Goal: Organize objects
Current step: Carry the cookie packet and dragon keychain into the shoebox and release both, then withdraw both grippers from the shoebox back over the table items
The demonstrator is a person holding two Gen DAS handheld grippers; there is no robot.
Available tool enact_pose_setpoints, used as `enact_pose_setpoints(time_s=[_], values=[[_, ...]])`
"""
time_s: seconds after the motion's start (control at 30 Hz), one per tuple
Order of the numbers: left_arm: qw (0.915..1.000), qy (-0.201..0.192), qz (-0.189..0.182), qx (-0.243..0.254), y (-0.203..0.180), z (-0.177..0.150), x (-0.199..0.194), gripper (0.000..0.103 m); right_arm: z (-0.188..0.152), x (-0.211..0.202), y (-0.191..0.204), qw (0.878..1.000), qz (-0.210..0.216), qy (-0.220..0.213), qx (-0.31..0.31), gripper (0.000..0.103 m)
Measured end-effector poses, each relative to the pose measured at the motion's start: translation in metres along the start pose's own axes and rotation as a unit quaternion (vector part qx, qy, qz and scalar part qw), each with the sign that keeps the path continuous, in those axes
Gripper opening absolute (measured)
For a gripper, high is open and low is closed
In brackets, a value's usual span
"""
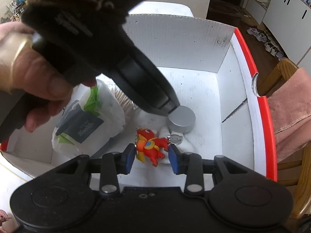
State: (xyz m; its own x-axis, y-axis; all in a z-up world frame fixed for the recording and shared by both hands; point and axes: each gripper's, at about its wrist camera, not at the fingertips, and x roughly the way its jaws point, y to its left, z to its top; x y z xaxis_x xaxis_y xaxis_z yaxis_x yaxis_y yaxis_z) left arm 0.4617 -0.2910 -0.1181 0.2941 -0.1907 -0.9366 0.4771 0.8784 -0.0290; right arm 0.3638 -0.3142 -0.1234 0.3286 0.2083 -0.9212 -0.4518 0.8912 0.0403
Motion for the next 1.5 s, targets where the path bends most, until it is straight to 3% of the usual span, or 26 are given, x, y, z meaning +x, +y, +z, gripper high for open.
enact_pose_setpoints(time_s=[0.27, 0.7, 1.13, 1.27, 1.33, 1.5], values=[[0.9997, 0.02, 0.006, -0.015, 0.002, 0.0, 0.009, 0.021, -0.003, -0.002, 0.003, 1.0, -0.005, -0.002, -0.004, 0.036], [0.9994, -0.001, 0.001, -0.035, 0.007, -0.004, -0.01, 0.022, -0.013, -0.026, -0.001, 1.0, 0.004, -0.028, 0.005, 0.04], [0.9964, -0.071, -0.01, -0.044, 0.011, -0.025, -0.069, 0.022, -0.025, -0.082, 0.004, 0.996, 0.023, -0.087, 0.005, 0.046], [0.9934, -0.104, -0.012, -0.047, 0.014, -0.038, -0.094, 0.022, -0.038, -0.101, 0.007, 0.994, 0.028, -0.104, 0.006, 0.046], [0.9914, -0.12, -0.017, -0.049, 0.015, -0.046, -0.107, 0.022, -0.025, -0.106, 0.01, 0.993, 0.029, -0.112, 0.006, 0.046], [0.9862, -0.154, -0.019, -0.059, 0.018, -0.069, -0.137, 0.022, -0.028, -0.121, 0.017, 0.991, 0.034, -0.13, 0.012, 0.047]])
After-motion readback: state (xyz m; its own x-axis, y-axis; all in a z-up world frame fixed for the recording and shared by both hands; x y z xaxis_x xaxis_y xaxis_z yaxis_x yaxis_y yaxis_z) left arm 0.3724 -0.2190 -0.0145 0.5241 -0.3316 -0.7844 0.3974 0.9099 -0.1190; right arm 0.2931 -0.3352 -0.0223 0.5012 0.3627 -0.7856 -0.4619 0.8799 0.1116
